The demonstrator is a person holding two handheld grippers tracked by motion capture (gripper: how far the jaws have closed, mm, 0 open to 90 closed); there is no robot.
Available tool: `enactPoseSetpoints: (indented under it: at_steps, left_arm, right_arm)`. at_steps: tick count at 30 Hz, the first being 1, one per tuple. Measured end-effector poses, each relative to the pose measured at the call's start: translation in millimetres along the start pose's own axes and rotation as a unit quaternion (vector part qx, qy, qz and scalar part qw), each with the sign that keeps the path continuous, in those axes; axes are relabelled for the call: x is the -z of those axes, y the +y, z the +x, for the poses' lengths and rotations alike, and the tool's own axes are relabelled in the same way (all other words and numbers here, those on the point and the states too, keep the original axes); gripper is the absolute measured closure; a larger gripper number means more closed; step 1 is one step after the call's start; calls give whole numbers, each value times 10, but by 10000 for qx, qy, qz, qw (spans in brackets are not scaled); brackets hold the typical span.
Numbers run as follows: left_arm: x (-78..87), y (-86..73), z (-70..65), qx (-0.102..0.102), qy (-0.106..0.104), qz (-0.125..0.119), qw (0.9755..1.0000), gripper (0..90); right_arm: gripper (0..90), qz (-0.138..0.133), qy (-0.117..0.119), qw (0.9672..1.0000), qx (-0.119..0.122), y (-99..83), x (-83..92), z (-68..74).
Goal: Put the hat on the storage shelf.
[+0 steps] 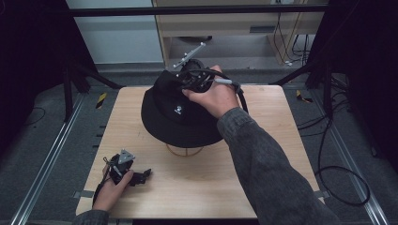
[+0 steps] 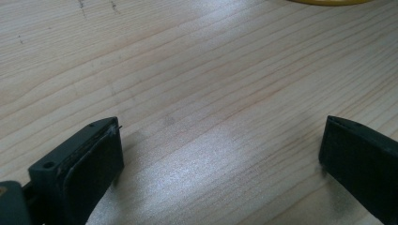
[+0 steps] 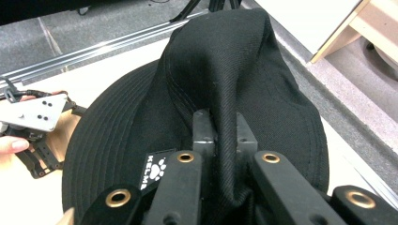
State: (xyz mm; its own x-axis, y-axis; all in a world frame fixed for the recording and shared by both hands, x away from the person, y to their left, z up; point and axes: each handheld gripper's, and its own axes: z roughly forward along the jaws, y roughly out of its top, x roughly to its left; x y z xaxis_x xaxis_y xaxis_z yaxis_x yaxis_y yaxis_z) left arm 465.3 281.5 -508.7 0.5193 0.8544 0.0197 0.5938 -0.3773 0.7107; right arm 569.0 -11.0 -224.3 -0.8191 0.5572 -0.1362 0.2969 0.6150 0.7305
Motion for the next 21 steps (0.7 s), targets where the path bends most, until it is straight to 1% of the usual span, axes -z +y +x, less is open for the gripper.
enactPoseSetpoints:
  at_steps: [7,11,13,15,21]
  left_arm:
    - [0,0,0,-1,0,1,10000,0]
    - [0,0,0,-2,0,0,10000,0]
    - [0,0,0,-2,-1,1,10000,0]
    - [0,0,0,1,0,1,10000,0]
    - [0,0,0,0,0,1,10000,0]
  right_arm:
    - [834,47,28,10000,-24,10,-31,-2]
    - [782,41,13,10000,-16,17,-53,12]
    - [775,34,3,10000,-24,16,-54,14]
    - [737,21,-25,10000,-36,9,-58,20]
    - [703,-2,-27,10000,-64,2,-46,26]
